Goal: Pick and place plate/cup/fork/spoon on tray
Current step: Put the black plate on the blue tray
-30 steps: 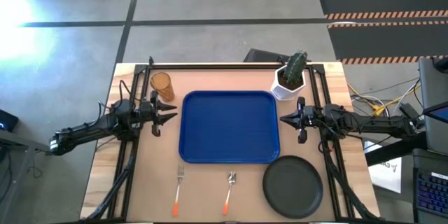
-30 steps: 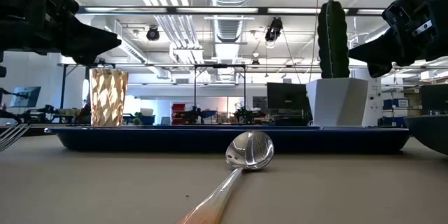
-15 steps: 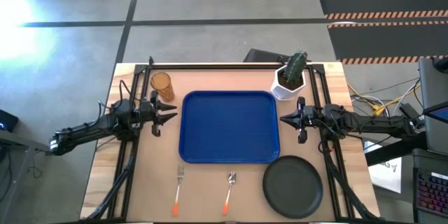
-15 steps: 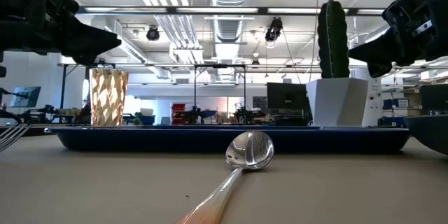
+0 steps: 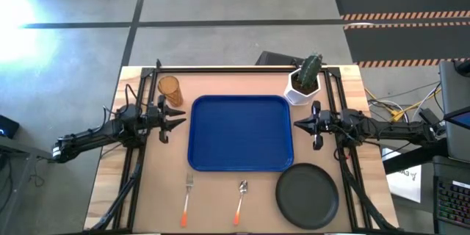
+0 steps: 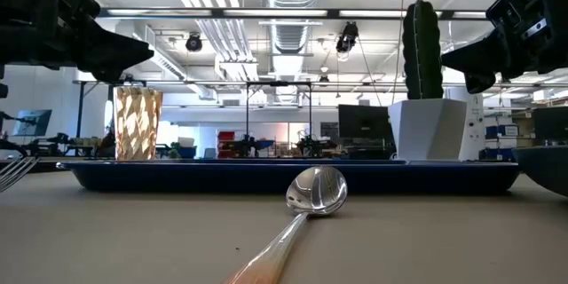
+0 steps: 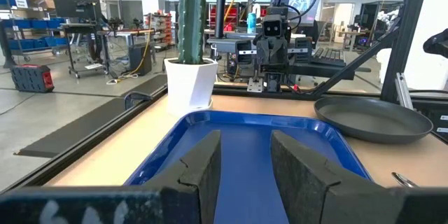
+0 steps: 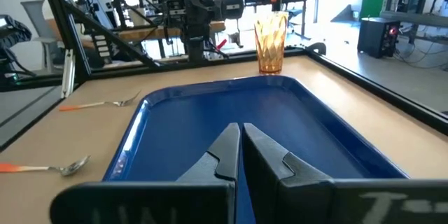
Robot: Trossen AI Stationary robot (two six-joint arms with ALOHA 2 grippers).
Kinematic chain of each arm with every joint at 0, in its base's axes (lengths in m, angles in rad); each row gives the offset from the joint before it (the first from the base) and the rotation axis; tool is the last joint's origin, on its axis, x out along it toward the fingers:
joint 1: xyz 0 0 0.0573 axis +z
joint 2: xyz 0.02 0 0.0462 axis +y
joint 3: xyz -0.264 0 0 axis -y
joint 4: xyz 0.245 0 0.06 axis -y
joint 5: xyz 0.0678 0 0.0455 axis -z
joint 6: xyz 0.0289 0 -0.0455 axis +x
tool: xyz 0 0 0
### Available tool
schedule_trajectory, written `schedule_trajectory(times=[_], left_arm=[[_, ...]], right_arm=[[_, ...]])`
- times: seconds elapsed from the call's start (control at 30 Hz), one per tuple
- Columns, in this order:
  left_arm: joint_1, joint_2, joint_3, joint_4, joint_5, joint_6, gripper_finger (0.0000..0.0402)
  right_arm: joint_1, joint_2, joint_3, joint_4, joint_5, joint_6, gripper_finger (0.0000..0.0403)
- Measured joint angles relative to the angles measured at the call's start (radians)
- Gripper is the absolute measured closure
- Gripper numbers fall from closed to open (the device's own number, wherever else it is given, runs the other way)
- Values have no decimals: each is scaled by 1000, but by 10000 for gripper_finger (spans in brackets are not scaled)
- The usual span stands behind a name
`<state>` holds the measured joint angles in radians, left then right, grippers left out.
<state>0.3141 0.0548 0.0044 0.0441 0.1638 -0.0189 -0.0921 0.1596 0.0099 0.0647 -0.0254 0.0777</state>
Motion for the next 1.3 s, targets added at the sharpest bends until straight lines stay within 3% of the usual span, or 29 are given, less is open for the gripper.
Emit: schedule_trajectory(times=[0.43, 0.67, 0.8, 0.93, 1.3], left_arm=[[0, 0, 0, 0, 0, 0, 294], [0, 0, 0, 15, 2, -44, 294], [0, 0, 0, 132, -9, -322, 294], [0, 0, 0, 306, -18, -553, 295], [0, 0, 0, 626, 4, -571, 294]], right_arm=[[0, 1, 0, -10, 4, 10, 394], [0, 0, 0, 4, 127, 309, 394], [0, 0, 0, 56, 202, 514, 394], [0, 0, 0, 179, 210, 551, 394], [0, 0, 0, 435, 201, 528, 394]])
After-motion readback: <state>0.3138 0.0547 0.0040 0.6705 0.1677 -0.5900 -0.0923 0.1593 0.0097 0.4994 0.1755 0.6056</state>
